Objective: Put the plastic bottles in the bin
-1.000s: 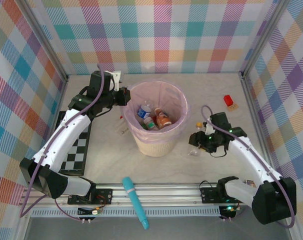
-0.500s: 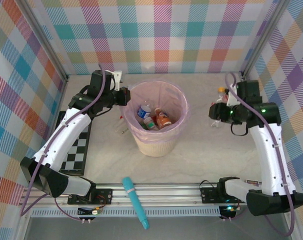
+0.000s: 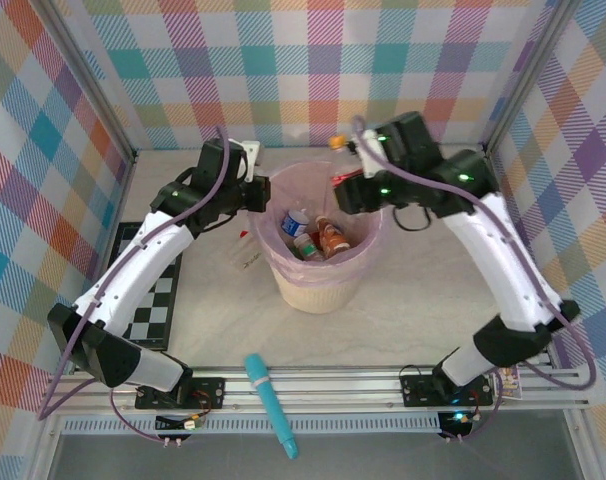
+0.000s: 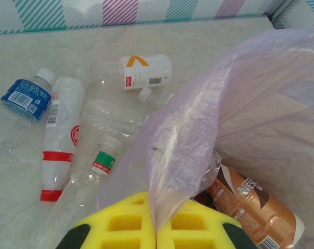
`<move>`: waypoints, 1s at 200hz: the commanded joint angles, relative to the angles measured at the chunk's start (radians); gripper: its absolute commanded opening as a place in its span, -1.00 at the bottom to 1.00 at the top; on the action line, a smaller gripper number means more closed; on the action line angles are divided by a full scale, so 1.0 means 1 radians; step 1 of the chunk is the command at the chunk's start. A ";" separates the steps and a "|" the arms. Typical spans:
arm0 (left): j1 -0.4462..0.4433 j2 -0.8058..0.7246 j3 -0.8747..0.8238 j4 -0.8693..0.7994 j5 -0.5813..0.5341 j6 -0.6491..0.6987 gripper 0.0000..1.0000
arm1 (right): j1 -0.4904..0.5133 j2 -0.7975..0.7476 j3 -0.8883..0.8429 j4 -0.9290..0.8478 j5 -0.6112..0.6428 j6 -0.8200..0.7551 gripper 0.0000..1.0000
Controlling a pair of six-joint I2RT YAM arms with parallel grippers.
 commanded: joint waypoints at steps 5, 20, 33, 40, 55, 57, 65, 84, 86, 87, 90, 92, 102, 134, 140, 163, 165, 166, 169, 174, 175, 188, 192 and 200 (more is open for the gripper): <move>-0.036 0.027 0.016 -0.063 0.010 -0.003 -1.00 | 0.069 0.116 0.053 -0.026 0.084 -0.031 0.02; -0.038 0.022 0.014 -0.058 0.023 -0.006 -1.00 | 0.081 0.159 0.028 -0.031 0.087 -0.034 0.04; -0.038 0.016 0.010 -0.050 0.029 -0.007 -1.00 | 0.082 0.170 -0.016 -0.009 0.067 -0.035 0.04; -0.038 0.014 0.010 -0.049 0.032 -0.009 -1.00 | 0.082 0.174 -0.044 0.007 0.056 -0.035 0.05; -0.038 0.011 0.010 -0.047 0.041 -0.012 -1.00 | 0.082 0.178 -0.098 0.035 0.036 -0.034 0.07; -0.038 0.010 0.009 -0.047 0.042 -0.012 -1.00 | 0.081 0.179 -0.104 0.039 0.034 -0.034 0.07; -0.038 0.008 0.008 -0.045 0.043 -0.013 -1.00 | 0.082 0.184 -0.128 0.048 0.023 -0.033 0.08; -0.038 0.001 0.009 -0.041 0.045 -0.018 -1.00 | 0.081 0.205 -0.177 0.068 0.007 -0.028 0.12; -0.038 -0.001 0.008 -0.039 0.046 -0.019 -1.00 | 0.081 0.207 -0.180 0.069 0.005 -0.028 0.13; -0.038 -0.001 0.007 -0.039 0.046 -0.019 -1.00 | 0.082 0.208 -0.181 0.069 0.004 -0.028 0.14; -0.038 -0.004 0.006 -0.035 0.046 -0.020 -1.00 | 0.082 0.213 -0.186 0.070 0.004 -0.026 0.14; -0.038 -0.006 0.005 -0.036 0.045 -0.020 -1.00 | 0.082 0.216 -0.190 0.070 0.004 -0.024 0.15; -0.038 -0.013 0.002 -0.031 0.046 -0.019 -1.00 | 0.081 0.226 -0.205 0.079 0.006 -0.021 0.23; -0.038 -0.038 -0.001 -0.060 0.043 -0.003 -1.00 | 0.080 0.251 -0.228 0.100 -0.025 -0.013 0.39; -0.038 -0.046 -0.006 -0.063 0.041 -0.001 -1.00 | 0.080 0.253 -0.229 0.102 -0.028 -0.012 0.42; -0.038 -0.059 -0.022 -0.076 0.037 0.009 -0.96 | 0.079 0.258 -0.230 0.096 -0.019 -0.004 0.69; -0.038 -0.061 -0.023 -0.078 0.037 0.010 -0.93 | 0.077 0.259 -0.229 0.093 -0.018 -0.003 0.71; -0.038 -0.060 -0.023 -0.078 0.038 0.011 -0.91 | 0.078 0.259 -0.228 0.092 -0.018 -0.003 0.71; -0.037 -0.060 -0.024 -0.081 0.037 0.011 -0.87 | 0.077 0.260 -0.225 0.089 -0.017 -0.005 0.73; -0.038 -0.061 -0.025 -0.084 0.039 0.011 -0.82 | 0.076 0.260 -0.217 0.083 -0.015 -0.008 0.76; -0.038 -0.061 -0.025 -0.084 0.040 0.011 -0.82 | 0.076 0.260 -0.216 0.083 -0.014 -0.008 0.77; -0.038 -0.065 -0.030 -0.084 0.050 0.011 -0.78 | 0.076 0.259 -0.196 0.061 -0.003 -0.014 0.82; -0.038 -0.070 -0.035 -0.079 0.053 0.011 -0.77 | 0.076 0.257 -0.189 0.056 -0.001 -0.016 0.83; -0.038 -0.078 -0.044 -0.070 0.050 0.011 -0.76 | 0.072 0.255 -0.173 0.044 0.004 -0.019 0.86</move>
